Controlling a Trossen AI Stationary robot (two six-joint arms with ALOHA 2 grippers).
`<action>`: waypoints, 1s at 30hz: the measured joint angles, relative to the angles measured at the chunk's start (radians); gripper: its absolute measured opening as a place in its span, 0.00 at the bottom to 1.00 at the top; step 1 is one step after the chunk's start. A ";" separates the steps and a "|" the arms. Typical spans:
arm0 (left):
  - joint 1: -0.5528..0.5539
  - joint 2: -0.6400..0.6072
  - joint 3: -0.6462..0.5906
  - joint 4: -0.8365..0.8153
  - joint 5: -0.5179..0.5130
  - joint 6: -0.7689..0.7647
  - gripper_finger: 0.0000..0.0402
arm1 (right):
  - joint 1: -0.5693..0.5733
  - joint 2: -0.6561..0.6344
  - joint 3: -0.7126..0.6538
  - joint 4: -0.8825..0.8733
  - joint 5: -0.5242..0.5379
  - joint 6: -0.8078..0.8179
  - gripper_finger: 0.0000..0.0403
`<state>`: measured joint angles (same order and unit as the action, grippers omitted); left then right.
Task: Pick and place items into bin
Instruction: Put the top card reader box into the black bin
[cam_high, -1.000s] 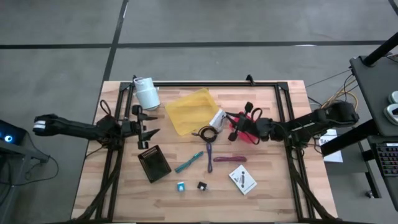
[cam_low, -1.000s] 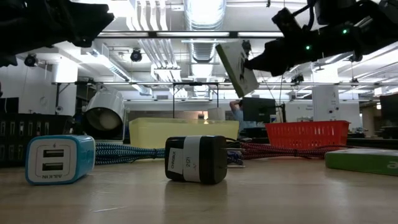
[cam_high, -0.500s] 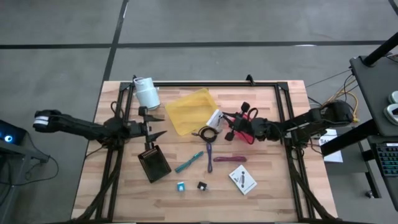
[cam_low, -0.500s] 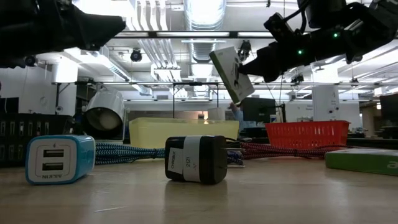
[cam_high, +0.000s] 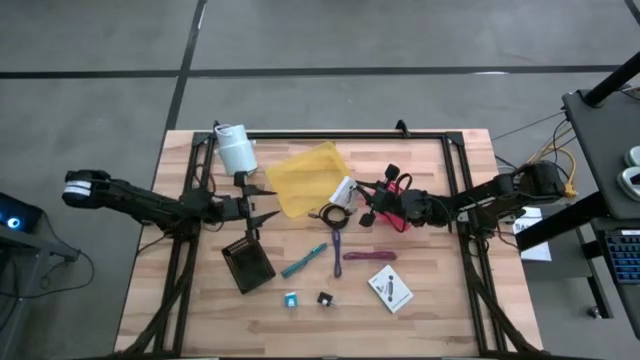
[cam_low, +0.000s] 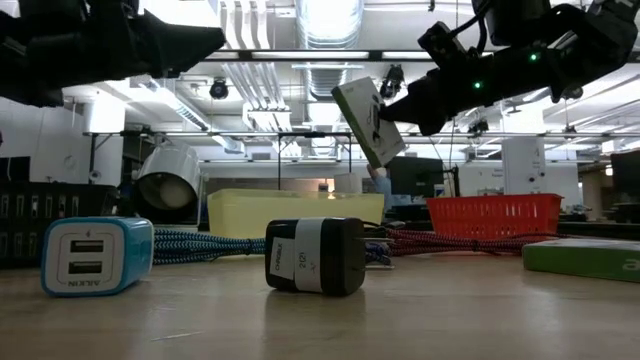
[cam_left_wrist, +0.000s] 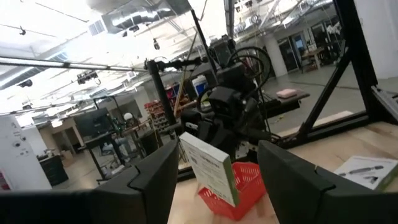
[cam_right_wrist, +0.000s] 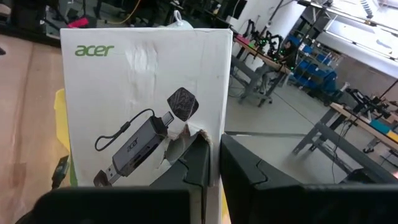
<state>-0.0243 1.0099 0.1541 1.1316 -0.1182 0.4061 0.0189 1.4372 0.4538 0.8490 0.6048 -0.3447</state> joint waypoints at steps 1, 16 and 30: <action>0.002 0.017 0.008 0.000 0.000 0.001 0.51 | 0.000 0.000 0.000 0.000 0.000 0.000 0.05; 0.034 0.255 0.157 0.013 -0.099 0.004 0.51 | 0.000 0.000 -0.001 -0.001 0.000 -0.003 0.05; 0.060 0.385 0.243 0.015 -0.100 -0.004 0.51 | 0.000 -0.001 -0.002 -0.001 0.000 -0.007 0.05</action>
<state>0.0361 1.3944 0.3967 1.1465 -0.2183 0.4016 0.0193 1.4357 0.4522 0.8482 0.6045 -0.3519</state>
